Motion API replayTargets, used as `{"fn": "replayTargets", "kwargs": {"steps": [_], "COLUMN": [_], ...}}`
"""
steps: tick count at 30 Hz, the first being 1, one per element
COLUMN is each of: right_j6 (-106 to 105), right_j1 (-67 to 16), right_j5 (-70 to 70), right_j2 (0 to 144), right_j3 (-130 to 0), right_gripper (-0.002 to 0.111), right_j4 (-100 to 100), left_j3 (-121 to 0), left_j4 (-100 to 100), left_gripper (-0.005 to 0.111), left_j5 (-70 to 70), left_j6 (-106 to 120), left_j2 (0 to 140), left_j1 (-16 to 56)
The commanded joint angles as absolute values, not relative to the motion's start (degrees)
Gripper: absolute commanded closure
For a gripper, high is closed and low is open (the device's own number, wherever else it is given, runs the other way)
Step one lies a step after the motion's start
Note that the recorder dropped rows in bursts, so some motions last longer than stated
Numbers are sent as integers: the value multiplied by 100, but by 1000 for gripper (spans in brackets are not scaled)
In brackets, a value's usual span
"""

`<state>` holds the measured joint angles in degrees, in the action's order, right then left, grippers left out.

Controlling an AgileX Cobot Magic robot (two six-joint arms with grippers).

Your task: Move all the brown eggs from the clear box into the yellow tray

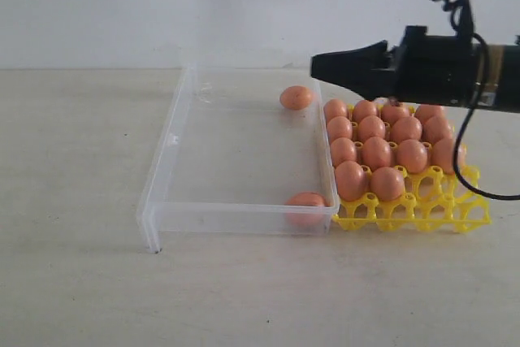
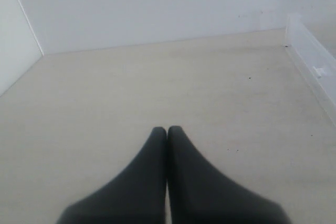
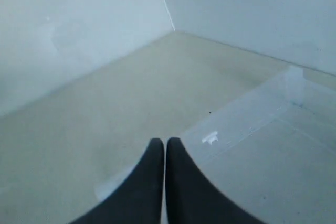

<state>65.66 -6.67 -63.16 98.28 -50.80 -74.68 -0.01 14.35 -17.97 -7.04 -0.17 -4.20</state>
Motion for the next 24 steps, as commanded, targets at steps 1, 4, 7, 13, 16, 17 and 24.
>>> {"fn": "replayTargets", "kwargs": {"steps": [1,4,7,13,16,17,24], "right_j6": [6594,7048,5211,-1727,-3714,-4244,-5267], "right_j1": [-1898,-3029,-3296,-3239,-3048,-2996,-2704], "right_j5": [-3480,1070,1964,3718,5313,5595,4556], "right_j2": [9699,9989,10513,11693,12312,12467,12948], "right_j3": [-5825,-6546,-7347,-9557,-10504,-10718,-10972], "right_gripper": [107,109,109,109,109,109,90], "right_j4": [-8230,-8813,-7749,-2125,-799,-696,-725], "left_j3": [0,0,0,0,0,0,0], "left_j4": [1445,1445,1445,1445,1445,1445,1445], "left_gripper": [111,111,111,111,111,111,111], "left_j5": [-1780,-1780,-1780,-1780,-1780,-1780,-1780], "left_j6": [-725,-725,-725,-725,-725,-725,-725], "left_j2": [0,0,0,0,0,0,0], "left_j1": [-398,-398,-398,-398,-398,-398,-398]}}
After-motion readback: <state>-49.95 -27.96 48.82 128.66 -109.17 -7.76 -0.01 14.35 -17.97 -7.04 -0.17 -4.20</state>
